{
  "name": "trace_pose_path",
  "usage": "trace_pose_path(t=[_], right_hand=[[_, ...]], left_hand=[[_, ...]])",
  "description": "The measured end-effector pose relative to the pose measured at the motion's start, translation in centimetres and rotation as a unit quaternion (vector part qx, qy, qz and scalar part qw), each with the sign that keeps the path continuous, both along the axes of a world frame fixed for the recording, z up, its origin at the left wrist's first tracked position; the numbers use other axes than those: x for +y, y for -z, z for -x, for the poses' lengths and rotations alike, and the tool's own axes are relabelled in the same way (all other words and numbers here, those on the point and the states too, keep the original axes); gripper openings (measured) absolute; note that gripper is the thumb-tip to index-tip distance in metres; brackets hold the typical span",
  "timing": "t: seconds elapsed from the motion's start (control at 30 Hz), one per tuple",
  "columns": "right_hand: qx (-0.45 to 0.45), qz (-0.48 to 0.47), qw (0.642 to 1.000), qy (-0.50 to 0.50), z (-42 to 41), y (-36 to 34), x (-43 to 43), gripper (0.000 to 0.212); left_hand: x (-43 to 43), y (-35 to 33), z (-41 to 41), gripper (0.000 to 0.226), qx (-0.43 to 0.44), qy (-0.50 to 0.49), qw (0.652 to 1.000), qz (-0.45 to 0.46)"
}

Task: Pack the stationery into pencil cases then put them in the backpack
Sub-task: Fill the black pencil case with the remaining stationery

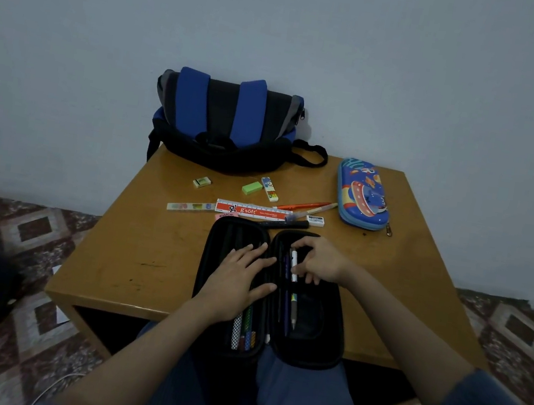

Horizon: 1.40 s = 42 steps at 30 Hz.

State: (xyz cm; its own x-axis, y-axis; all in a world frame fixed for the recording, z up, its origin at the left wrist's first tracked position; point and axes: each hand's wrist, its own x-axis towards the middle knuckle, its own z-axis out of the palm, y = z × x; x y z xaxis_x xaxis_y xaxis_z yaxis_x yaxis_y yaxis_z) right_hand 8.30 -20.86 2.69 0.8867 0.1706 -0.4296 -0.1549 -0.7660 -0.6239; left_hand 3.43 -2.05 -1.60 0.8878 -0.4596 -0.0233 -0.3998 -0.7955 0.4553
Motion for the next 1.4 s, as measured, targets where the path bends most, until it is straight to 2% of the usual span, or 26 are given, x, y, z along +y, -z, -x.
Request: trace_pose_path(t=[0.27,0.33,0.47,0.6,0.67,0.73,0.87,0.9,0.93,1.07,1.4], right_hand=[[-0.003,0.010,1.000,-0.001,0.1,-0.1,0.0,0.054],[-0.070,0.029,0.997,0.020,0.0,-0.2,0.0,0.045],[-0.239,0.106,0.965,0.038,-0.7,-1.2,-0.3,0.028],[-0.297,0.156,0.941,0.038,-2.0,-1.7,-0.9,0.023],[-0.323,0.165,0.931,0.043,-2.7,-1.6,-1.2,0.022],[-0.341,0.162,0.924,0.057,-3.4,-1.5,-1.4,0.021],[-0.336,0.193,0.921,0.047,-4.8,-1.1,-1.5,0.021],[-0.324,0.208,0.922,0.037,-5.0,-1.0,-1.5,0.022],[-0.310,0.222,0.924,0.026,-5.2,-0.9,-1.3,0.024],[-0.277,0.258,0.925,-0.009,-5.8,-1.0,-0.5,0.030],[-0.238,0.379,0.890,-0.085,-7.4,-1.3,1.0,0.030]], left_hand=[[0.0,-0.2,0.1,0.056,-0.002,0.003,1.000,-0.002],[0.0,-0.4,0.0,0.056,0.010,0.007,1.000,-0.016],[0.2,-1.6,-0.5,0.058,0.033,0.016,0.999,-0.026],[1.4,-2.8,-1.2,0.054,-0.044,-0.024,0.999,-0.010],[2.4,-2.9,-1.6,0.054,-0.069,-0.048,0.996,-0.039],[3.4,-2.4,-1.8,0.063,-0.044,-0.055,0.995,-0.077],[4.0,-0.3,-0.8,0.120,0.035,-0.053,0.996,-0.063],[4.1,0.0,-0.8,0.125,0.035,-0.058,0.996,-0.060],[4.0,0.2,-0.9,0.122,0.032,-0.062,0.996,-0.062],[3.9,-0.1,-0.7,0.075,0.035,-0.066,0.994,-0.079],[4.0,0.3,-0.9,0.069,0.039,-0.072,0.995,-0.061]])
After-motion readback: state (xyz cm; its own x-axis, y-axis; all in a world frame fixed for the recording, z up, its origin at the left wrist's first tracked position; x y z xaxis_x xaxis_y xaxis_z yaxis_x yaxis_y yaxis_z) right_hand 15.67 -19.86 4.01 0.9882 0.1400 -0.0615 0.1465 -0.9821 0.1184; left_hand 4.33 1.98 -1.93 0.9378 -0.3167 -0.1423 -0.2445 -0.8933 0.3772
